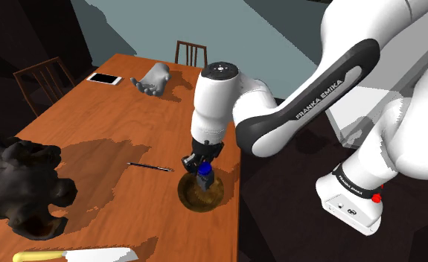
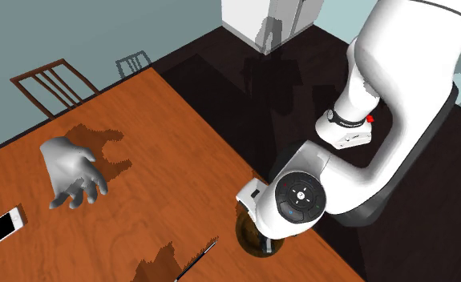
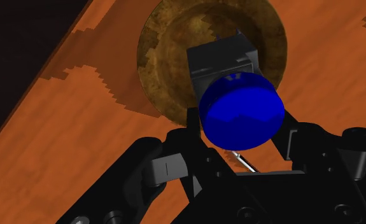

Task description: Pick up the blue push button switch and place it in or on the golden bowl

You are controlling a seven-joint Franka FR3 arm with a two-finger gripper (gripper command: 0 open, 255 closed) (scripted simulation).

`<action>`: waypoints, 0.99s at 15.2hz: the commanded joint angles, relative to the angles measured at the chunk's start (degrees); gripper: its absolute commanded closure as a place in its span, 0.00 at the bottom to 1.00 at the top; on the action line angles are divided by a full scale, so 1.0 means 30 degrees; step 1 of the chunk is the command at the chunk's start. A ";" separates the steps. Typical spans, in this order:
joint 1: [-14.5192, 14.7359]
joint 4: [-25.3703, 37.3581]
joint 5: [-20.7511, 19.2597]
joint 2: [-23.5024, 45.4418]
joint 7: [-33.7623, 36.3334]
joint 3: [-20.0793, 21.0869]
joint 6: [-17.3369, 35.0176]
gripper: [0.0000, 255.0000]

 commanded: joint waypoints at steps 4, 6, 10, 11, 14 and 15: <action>0.0306 -0.0047 -0.1114 0.1246 0.0774 -0.0470 0.1166 1.00; 0.0470 -0.0032 -0.1565 0.1750 0.1094 -0.0706 0.1606 1.00; 0.0525 -0.0025 -0.1682 0.1884 0.1177 -0.0780 0.1722 1.00; 0.0525 -0.0025 -0.1682 0.1884 0.1177 -0.0780 0.1722 1.00; 0.0525 -0.0025 -0.1682 0.1884 0.1177 -0.0780 0.1722 1.00; 0.0525 -0.0025 -0.1682 0.1884 0.1177 -0.0780 0.1722 1.00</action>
